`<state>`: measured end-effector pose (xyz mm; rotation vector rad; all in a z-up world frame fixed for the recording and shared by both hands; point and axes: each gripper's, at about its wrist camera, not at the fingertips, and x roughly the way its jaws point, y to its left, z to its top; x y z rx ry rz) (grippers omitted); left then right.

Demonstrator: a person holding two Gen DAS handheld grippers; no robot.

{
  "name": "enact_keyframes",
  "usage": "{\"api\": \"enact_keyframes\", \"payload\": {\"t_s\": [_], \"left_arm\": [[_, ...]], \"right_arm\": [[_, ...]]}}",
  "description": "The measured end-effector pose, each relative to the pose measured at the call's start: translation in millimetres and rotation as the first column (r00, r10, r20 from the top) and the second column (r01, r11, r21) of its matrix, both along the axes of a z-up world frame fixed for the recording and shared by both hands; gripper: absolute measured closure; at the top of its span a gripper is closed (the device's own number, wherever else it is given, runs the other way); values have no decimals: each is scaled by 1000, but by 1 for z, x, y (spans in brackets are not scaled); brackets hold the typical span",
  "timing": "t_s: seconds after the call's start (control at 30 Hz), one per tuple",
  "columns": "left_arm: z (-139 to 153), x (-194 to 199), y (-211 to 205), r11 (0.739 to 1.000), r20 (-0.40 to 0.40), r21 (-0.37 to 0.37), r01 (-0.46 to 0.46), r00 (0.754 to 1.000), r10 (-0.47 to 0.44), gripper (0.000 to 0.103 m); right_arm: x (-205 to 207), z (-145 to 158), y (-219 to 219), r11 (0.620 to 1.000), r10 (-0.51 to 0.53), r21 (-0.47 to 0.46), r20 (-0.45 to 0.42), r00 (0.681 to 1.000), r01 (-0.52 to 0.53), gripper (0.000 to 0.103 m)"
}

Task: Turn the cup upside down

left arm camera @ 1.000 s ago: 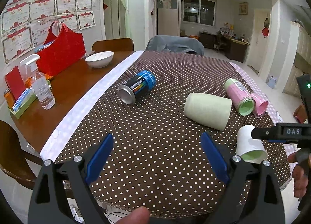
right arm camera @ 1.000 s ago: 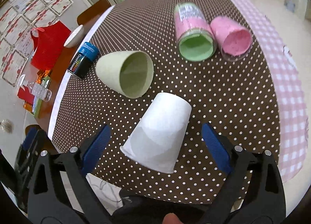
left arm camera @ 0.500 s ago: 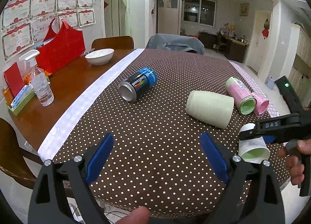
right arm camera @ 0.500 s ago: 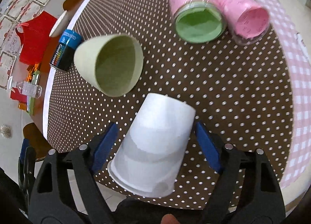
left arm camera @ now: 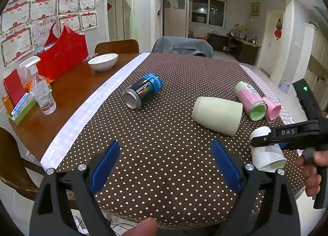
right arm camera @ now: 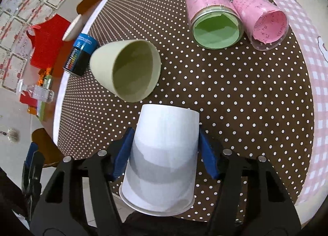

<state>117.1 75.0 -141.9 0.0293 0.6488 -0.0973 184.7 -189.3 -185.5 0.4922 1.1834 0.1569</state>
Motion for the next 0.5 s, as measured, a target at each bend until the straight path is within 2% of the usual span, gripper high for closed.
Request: {"api": "enact_keyframes", "payload": {"t_s": [0.3,0.5], "left_arm": [[10,-2,3,999,18,26,-26,1000,25,13],[18,-5,11,998,40,36,-55,998,54,13]], "right_arm": [[-25,27,-3,996,-1,89,154,988,-12,43],[-29,52,34,997,48,42,341,939,-66,43]]}}
